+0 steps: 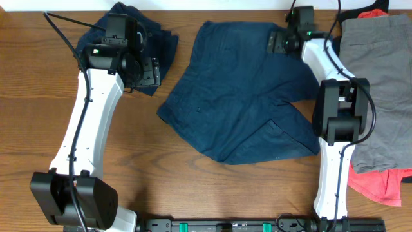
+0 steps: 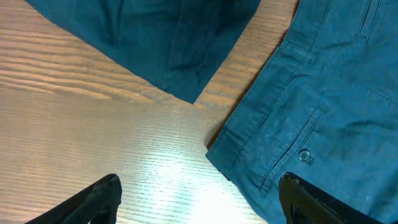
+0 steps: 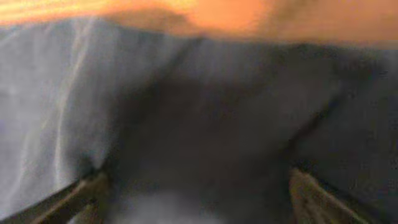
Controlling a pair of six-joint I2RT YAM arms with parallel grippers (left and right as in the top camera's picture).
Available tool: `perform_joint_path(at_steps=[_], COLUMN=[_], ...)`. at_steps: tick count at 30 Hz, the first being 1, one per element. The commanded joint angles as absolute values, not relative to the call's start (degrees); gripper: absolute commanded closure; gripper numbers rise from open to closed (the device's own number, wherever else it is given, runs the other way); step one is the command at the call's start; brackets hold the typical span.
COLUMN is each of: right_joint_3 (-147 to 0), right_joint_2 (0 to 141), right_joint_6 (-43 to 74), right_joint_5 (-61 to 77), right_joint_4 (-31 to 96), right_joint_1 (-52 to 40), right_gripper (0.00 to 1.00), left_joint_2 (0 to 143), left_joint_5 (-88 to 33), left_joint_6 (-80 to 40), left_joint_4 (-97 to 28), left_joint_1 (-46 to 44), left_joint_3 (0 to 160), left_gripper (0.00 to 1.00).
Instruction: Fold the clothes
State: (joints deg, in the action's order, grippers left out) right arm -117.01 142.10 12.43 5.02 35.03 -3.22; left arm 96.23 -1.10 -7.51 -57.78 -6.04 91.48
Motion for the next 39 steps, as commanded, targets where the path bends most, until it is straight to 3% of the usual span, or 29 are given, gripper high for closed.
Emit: perform_joint_path(at_steps=[1, 6, 12, 18, 29, 39], right_joint_3=[-124.2, -132.3, -132.4, -132.2, -111.5, -86.9], right_joint_2=[140.1, 127.2, 113.3, 108.8, 108.2, 108.2], right_joint_6=[9.9, 8.8, 9.8, 14.2, 38.3, 40.2], right_joint_5=[8.0, 9.1, 12.3, 8.1, -9.7, -3.0], right_joint_4=[45.5, 68.0, 84.6, 97.4, 92.2, 73.4], right_joint_1=[-2.9, -3.4, -5.0, -9.8, -21.5, -22.2], right_gripper=[0.01, 0.01, 0.03, 0.07, 0.21, 0.27], left_joint_2=[95.8, 95.8, 95.8, 95.8, 98.5, 99.0], left_joint_5=[-0.8, -0.8, -0.8, -1.8, -7.0, -7.1], left_joint_6=[-7.3, -5.6, -3.0, -3.7, -11.4, -15.0], left_joint_4=[-57.7, -59.1, -65.1, -68.5, -56.4, -42.5], left_joint_1=[-5.7, -5.7, -5.7, -5.7, -5.8, -5.9], left_joint_3=[92.5, 92.5, 92.5, 91.4, 79.9, 67.1], left_gripper=[0.18, 0.18, 0.18, 0.17, 0.21, 0.26])
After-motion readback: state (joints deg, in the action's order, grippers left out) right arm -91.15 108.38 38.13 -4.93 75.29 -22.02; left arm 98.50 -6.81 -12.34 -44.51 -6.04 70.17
